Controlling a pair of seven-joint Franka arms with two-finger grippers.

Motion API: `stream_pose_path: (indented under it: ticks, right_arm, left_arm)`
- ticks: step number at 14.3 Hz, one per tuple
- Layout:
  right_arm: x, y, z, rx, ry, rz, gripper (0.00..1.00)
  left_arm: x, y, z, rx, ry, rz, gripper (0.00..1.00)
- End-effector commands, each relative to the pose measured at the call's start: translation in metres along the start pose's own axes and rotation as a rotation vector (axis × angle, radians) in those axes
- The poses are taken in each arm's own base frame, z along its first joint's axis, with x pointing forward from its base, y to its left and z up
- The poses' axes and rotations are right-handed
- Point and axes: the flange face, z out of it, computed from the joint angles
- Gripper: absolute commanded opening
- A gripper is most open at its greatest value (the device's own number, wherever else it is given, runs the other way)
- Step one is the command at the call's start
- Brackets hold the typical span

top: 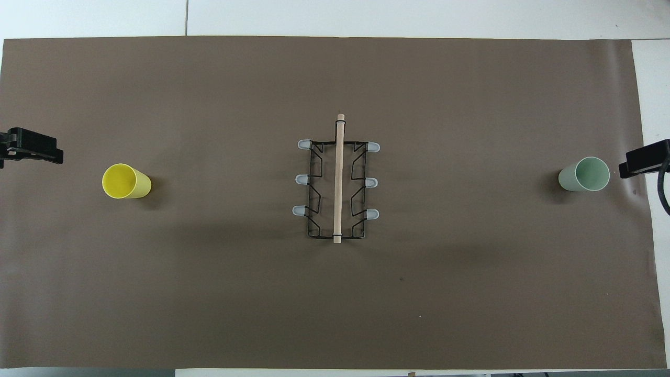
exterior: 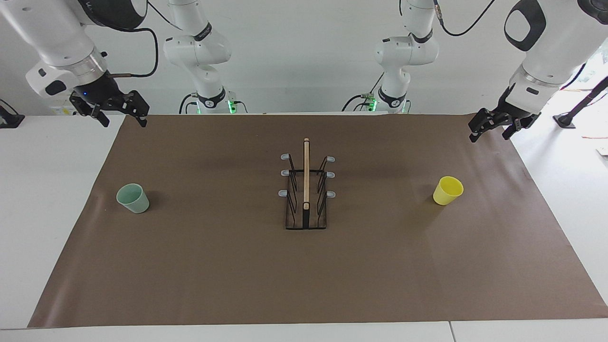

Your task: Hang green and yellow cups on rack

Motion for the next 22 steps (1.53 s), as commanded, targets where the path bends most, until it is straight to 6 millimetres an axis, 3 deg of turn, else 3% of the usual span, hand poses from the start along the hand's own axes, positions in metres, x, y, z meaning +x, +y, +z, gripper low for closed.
stream_pose_path:
  ticks: [1, 7, 11, 13, 16, 17, 19, 22]
  right_arm:
    - [-0.004, -0.001, 0.001, 0.024, 0.014, 0.019, 1.00]
    - [-0.005, -0.002, 0.000, 0.023, 0.014, 0.012, 1.00]
    - [-0.005, 0.000, 0.000, 0.024, 0.015, 0.015, 1.00]
    - [-0.009, 0.024, 0.002, 0.031, 0.002, 0.067, 1.00]
    - [-0.009, 0.016, 0.002, 0.028, -0.004, 0.047, 1.00]
    - [-0.010, 0.018, 0.003, 0.032, -0.009, 0.050, 1.00]
    - [-0.015, 0.001, 0.015, 0.014, -0.038, 0.021, 1.00]
    - [-0.011, -0.005, 0.015, 0.017, -0.041, 0.032, 1.00]
  left_arm:
    - [-0.004, 0.001, 0.002, -0.007, 0.007, 0.001, 1.00]
    - [-0.007, 0.002, 0.004, -0.007, -0.008, -0.023, 1.00]
    - [-0.031, -0.022, 0.025, -0.064, -0.059, -0.300, 1.00]
    - [-0.043, -0.030, 0.032, -0.061, -0.096, -0.415, 1.00]
    - [-0.049, -0.034, 0.034, -0.143, -0.155, -0.620, 1.00]
    - [-0.052, -0.051, 0.037, -0.188, -0.175, -0.668, 1.00]
    - [-0.049, -0.058, 0.045, -0.243, -0.224, -0.787, 1.00]
    - [-0.036, -0.068, 0.066, -0.309, -0.313, -1.036, 1.00]
